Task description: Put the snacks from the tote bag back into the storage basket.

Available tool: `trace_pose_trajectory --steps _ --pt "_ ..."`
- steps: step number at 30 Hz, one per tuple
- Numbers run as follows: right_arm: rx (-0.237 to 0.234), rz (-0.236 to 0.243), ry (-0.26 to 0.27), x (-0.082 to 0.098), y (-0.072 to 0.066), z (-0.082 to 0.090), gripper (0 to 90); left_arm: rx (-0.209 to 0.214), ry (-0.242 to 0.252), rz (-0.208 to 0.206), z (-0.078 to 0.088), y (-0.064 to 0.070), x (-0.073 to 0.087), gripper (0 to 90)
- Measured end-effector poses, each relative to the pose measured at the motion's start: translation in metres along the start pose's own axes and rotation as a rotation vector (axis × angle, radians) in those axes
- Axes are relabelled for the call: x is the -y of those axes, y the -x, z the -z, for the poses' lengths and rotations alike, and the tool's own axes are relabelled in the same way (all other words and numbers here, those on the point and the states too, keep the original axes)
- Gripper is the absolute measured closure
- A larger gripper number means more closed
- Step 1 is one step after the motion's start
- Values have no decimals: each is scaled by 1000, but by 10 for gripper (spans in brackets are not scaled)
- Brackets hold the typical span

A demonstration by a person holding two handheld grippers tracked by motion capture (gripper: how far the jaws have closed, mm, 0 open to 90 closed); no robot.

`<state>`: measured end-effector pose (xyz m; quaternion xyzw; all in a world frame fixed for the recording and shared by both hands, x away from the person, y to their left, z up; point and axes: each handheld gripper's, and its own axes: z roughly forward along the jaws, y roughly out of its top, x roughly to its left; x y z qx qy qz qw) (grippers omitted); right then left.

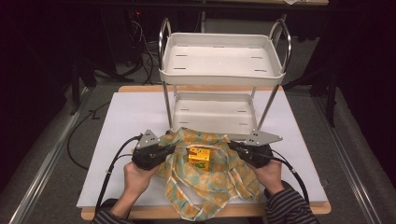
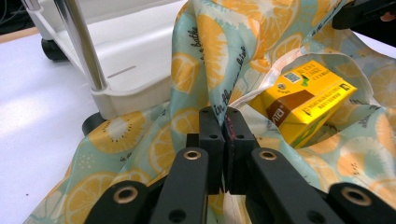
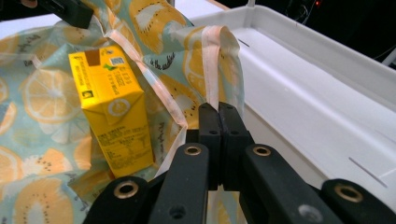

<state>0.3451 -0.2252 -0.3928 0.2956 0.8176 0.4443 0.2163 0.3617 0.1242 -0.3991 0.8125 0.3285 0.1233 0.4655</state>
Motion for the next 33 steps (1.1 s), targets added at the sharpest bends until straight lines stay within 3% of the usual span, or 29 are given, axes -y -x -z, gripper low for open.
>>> trace_pose_trajectory --steps 8,12,33 --pt "11 -2 -43 3 1 -9 900 -8 -16 12 -5 -5 2 875" --pt "14 -1 -47 4 2 -11 900 8 -22 45 -8 -9 3 867" --pt "36 -9 -140 10 7 -26 900 -2 -87 41 -21 -11 7 866"
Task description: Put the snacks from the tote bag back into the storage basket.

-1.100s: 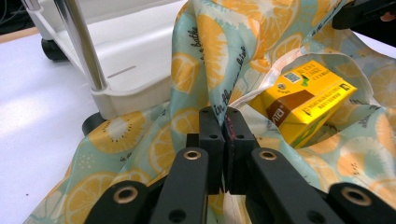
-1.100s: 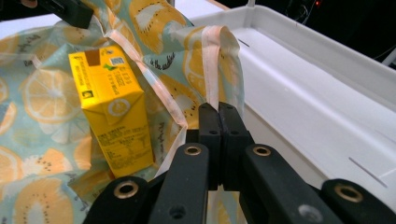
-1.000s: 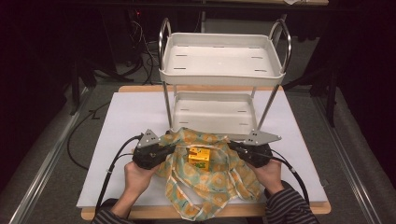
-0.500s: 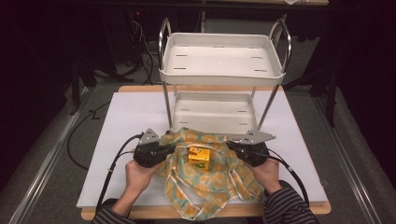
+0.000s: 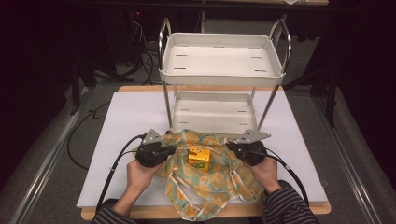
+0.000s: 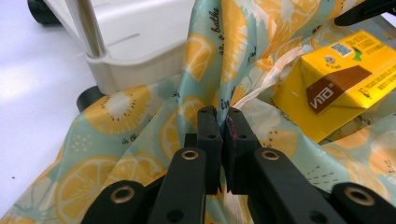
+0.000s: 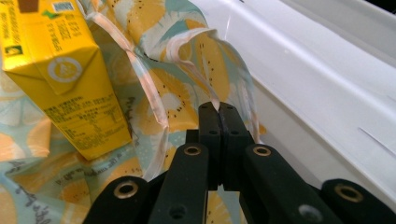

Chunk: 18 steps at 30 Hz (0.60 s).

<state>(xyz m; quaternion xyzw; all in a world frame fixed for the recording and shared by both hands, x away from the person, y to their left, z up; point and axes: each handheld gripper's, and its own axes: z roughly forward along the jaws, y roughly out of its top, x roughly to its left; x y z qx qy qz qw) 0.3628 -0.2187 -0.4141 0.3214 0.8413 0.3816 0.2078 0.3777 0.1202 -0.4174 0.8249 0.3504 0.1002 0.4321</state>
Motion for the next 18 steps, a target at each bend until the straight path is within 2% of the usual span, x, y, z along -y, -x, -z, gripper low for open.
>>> trace_pose_trajectory --steps 14,16,18 --pt "-1 -12 -43 2 2 -8 900 -8 -44 0 -7 -2 2 866" --pt "-6 -16 -42 3 2 -10 900 1 -47 5 -9 -2 3 866" --pt "-11 -26 -67 4 4 -13 900 1 -59 6 -11 -3 3 864"
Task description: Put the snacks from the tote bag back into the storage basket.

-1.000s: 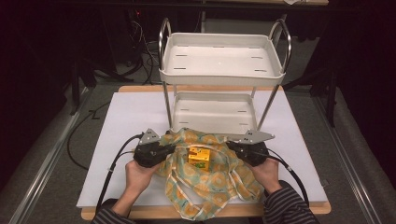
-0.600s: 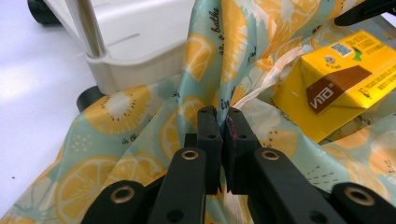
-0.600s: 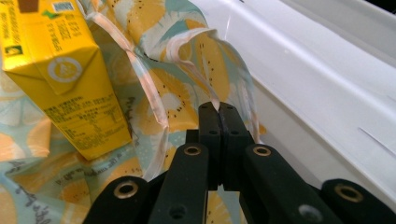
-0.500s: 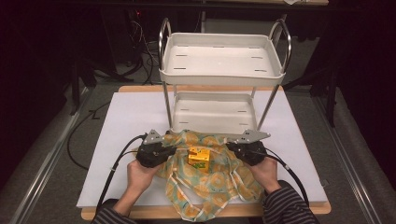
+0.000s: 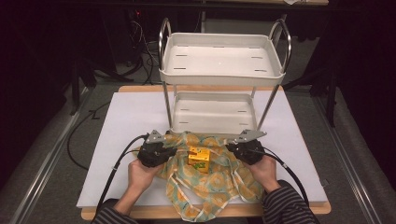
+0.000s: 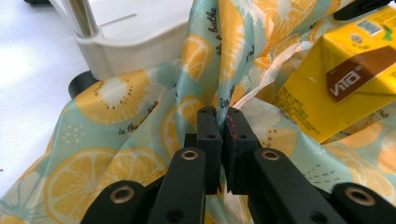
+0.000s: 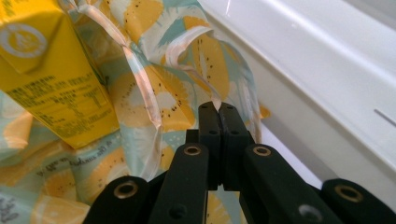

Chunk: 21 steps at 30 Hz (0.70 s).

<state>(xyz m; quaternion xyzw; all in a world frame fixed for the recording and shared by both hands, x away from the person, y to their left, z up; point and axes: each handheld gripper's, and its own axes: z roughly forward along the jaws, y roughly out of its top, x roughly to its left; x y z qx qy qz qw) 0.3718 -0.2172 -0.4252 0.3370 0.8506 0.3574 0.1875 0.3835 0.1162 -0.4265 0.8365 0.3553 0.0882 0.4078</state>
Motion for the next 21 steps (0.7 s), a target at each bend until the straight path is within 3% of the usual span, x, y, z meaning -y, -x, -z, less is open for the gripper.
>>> trace_pose_trajectory --steps 21 --pt "-8 1 -77 4 3 -11 900 -10 -65 -25 -5 0 3 861"
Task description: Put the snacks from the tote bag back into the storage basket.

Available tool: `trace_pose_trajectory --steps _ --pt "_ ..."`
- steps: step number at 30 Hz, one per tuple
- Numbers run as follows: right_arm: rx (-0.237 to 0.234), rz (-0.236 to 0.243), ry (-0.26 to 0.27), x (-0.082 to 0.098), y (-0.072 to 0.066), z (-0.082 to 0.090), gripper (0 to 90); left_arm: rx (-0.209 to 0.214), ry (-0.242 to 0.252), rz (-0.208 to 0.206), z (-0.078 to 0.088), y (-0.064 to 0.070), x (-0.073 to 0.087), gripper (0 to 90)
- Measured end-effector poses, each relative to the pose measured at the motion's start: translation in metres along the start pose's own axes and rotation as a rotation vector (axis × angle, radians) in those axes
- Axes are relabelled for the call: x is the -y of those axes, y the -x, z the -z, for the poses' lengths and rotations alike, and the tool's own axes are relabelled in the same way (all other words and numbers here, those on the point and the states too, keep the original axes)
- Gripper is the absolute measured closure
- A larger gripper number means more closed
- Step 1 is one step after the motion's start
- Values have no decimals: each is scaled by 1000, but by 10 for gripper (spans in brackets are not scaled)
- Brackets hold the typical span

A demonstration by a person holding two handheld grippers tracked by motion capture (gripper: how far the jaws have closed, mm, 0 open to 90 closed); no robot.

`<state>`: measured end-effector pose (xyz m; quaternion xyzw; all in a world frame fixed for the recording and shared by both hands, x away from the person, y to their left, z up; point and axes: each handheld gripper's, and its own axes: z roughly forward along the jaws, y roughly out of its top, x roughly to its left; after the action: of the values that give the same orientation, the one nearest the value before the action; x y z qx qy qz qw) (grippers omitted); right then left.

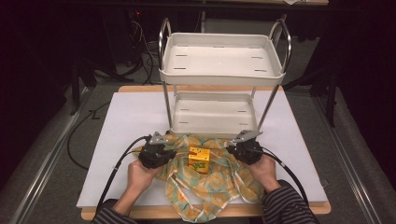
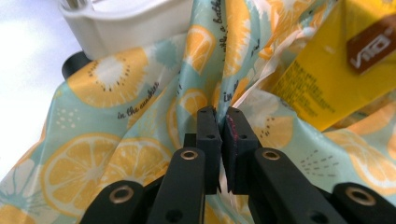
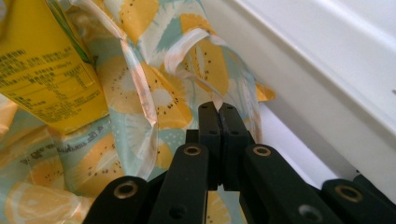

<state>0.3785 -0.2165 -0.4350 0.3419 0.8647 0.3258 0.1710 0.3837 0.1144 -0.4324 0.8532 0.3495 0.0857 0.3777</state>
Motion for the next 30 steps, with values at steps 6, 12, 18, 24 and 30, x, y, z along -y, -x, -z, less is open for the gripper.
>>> trace_pose_trajectory --steps 6,12,18,24,30 --pt "-6 4 -25 2 1 -4 900 0 -27 -8 -2 -1 1 861" --pt "-15 -4 -42 3 0 -6 900 3 -37 -2 -3 -1 3 861" --pt "-28 -4 -79 5 1 -12 899 16 -79 -6 -8 -1 4 857" --pt "-34 -6 -86 6 1 -13 883 18 -99 -12 -9 0 5 857" --pt "-66 -18 -31 8 -3 0 682 19 -109 -16 -10 1 5 856"
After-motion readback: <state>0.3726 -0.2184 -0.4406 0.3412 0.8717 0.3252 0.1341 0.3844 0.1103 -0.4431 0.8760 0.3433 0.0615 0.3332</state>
